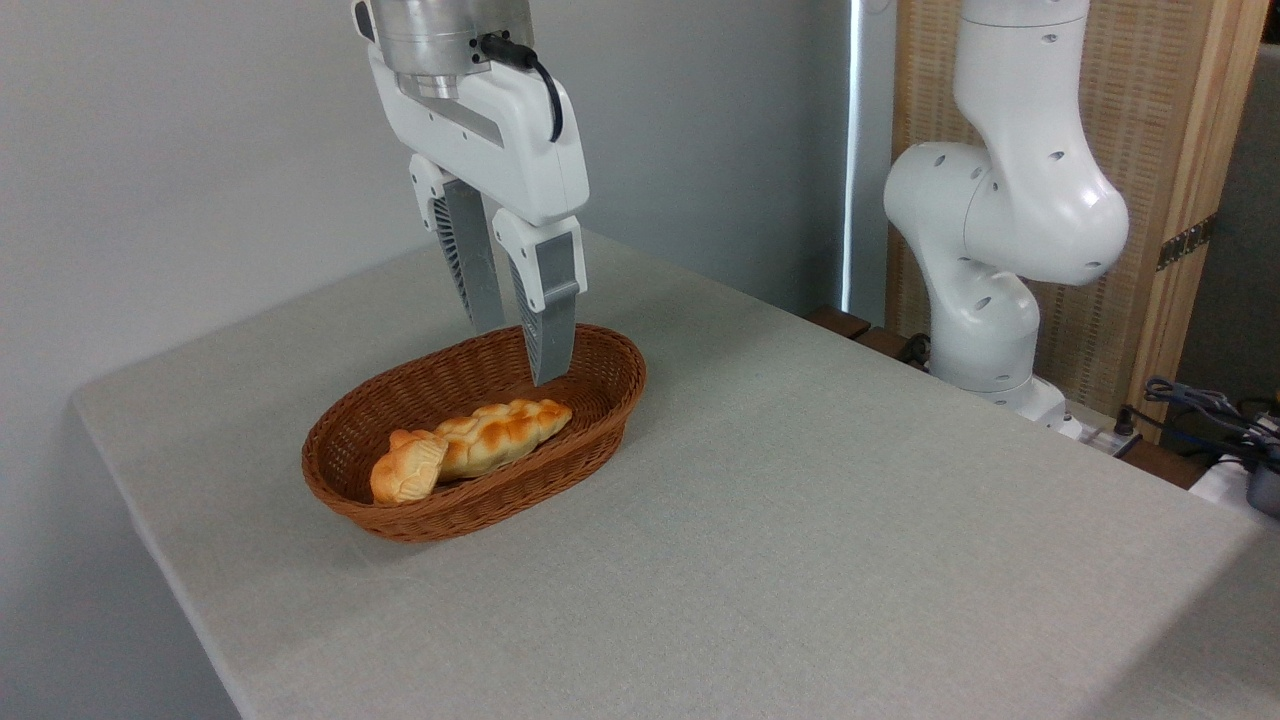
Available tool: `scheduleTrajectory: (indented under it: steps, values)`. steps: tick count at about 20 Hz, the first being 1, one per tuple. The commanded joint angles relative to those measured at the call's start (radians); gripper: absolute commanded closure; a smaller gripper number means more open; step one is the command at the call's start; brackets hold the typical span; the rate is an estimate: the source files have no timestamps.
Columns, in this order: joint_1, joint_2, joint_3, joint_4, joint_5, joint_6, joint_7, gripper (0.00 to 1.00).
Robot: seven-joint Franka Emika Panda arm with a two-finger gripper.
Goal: Put bread into the basket
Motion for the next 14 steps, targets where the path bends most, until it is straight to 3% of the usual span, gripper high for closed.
scheduleTrajectory:
  steps: [1,4,14]
  values:
    - [-0.018,0.014,0.016,0.016,0.005,0.046,-0.037,0.00]
    - [-0.018,0.017,0.016,0.013,0.005,0.075,-0.123,0.00]
    - [-0.016,0.017,0.016,0.015,0.007,0.023,-0.121,0.00]
